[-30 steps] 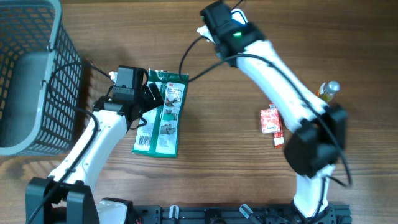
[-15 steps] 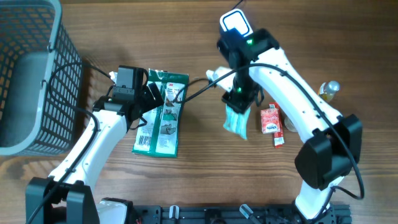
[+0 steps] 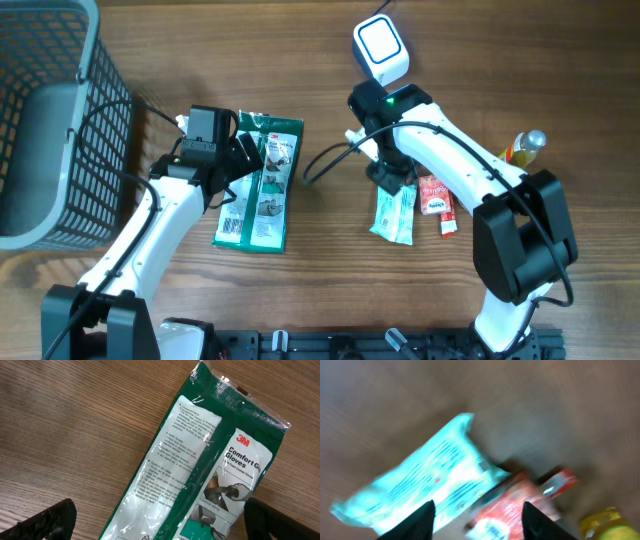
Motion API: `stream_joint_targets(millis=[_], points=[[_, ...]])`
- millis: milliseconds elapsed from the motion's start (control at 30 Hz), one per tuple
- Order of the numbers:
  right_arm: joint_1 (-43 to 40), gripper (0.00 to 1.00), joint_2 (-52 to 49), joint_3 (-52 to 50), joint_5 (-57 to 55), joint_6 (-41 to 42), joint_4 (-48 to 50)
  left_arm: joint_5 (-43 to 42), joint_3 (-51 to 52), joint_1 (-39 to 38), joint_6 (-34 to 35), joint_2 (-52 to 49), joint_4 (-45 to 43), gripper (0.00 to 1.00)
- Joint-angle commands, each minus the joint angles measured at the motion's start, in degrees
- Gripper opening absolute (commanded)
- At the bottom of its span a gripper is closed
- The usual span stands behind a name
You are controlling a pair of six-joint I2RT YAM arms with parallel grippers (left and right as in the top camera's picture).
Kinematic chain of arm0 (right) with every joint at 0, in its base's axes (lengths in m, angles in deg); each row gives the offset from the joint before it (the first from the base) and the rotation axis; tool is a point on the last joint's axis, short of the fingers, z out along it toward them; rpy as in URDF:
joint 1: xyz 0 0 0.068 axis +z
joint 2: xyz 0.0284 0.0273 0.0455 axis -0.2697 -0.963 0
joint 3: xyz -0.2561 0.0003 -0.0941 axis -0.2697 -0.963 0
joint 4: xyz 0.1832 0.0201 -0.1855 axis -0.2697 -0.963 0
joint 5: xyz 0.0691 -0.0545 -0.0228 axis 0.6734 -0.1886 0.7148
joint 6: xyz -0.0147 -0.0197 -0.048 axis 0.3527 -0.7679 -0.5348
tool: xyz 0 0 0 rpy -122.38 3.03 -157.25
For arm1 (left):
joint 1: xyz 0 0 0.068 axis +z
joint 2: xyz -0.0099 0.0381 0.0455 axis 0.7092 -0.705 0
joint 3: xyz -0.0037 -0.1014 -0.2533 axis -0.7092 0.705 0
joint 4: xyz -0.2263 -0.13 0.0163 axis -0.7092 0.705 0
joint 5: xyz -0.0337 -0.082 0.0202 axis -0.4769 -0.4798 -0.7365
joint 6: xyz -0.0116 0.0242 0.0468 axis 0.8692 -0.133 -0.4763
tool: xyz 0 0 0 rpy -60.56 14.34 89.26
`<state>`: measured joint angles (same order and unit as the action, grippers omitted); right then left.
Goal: Scan the item barcode
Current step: 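Lower the wipes pack onto the table right of center with right gripper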
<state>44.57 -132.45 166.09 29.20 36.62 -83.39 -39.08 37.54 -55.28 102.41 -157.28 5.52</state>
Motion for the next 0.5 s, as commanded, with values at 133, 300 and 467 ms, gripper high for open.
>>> stream_joint_targets(millis=[133,300,467], points=[[0.31,0.47,-0.61,-0.13,3.37,25.92,8.81,0.46,-0.37,0.22,-0.46,0.11,-0.09,1.0],[0.46,0.07,-0.61,-0.26,22.29,38.1,8.52,0.46,-0.37,0.22,-0.46,0.11,-0.09,1.0],[0.66,0.04,-0.61,-1.42,25.18,45.16,5.97,0.46,-0.37,0.22,-0.46,0.11,-0.09,1.0]])
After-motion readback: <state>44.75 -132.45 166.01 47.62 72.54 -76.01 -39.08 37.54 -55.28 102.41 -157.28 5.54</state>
